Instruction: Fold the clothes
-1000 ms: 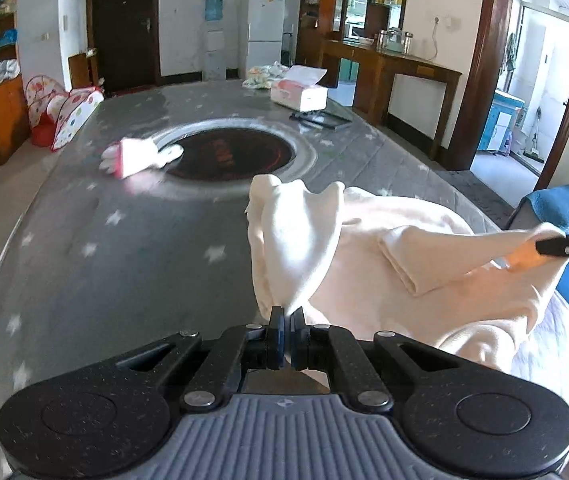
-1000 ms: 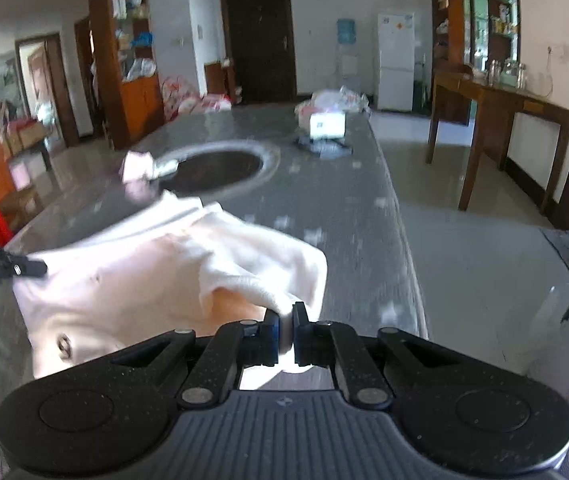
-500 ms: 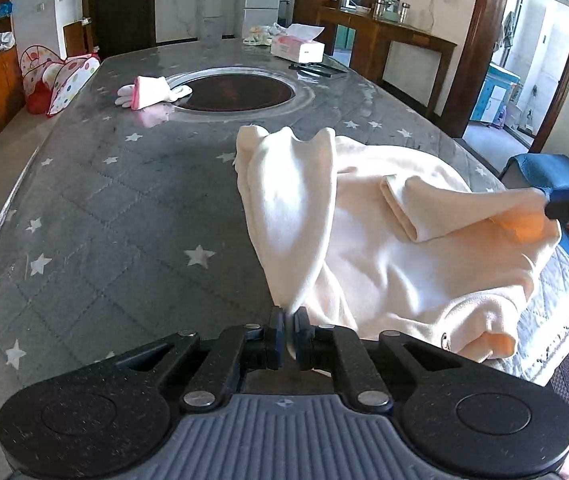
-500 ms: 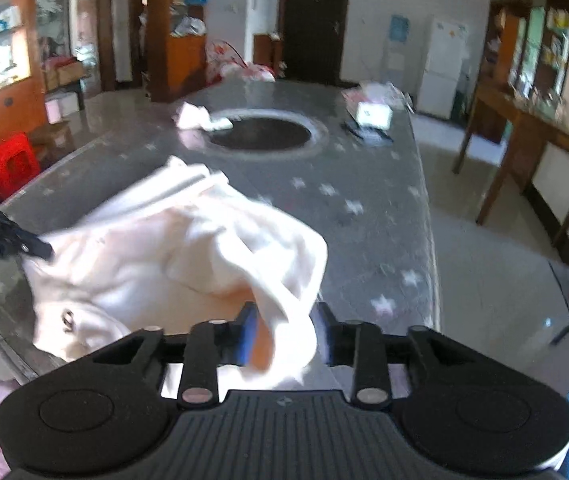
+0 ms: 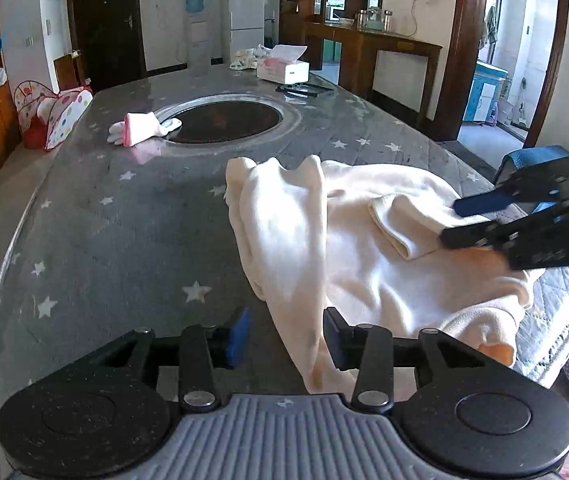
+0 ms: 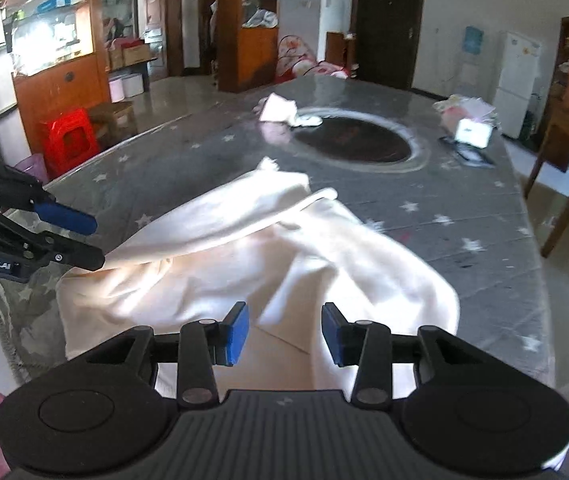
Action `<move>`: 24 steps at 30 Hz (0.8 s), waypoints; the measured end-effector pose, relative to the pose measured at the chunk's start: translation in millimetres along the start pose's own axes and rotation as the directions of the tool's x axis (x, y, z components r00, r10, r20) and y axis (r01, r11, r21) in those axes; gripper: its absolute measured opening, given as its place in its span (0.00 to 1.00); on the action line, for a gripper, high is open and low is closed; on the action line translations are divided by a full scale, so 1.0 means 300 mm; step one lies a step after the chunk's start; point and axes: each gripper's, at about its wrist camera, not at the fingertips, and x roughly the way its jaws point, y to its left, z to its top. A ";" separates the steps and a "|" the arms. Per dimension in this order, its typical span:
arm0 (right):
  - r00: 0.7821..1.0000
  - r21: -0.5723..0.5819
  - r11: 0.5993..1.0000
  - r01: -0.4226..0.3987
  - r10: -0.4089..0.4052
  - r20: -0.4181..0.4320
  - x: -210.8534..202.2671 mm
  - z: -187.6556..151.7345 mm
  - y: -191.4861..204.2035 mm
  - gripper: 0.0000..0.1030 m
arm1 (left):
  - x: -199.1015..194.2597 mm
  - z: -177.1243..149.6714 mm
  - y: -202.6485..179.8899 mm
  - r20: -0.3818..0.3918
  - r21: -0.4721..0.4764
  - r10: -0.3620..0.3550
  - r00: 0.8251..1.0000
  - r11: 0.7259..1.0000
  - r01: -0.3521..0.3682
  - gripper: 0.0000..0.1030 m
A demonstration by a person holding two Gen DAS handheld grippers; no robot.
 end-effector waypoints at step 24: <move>0.977 0.102 0.979 0.177 -0.187 0.100 -0.060 -0.002 -0.151 0.04 | 0.287 0.204 -0.147 0.018 0.123 0.022 1.000 0.992 -0.024 0.47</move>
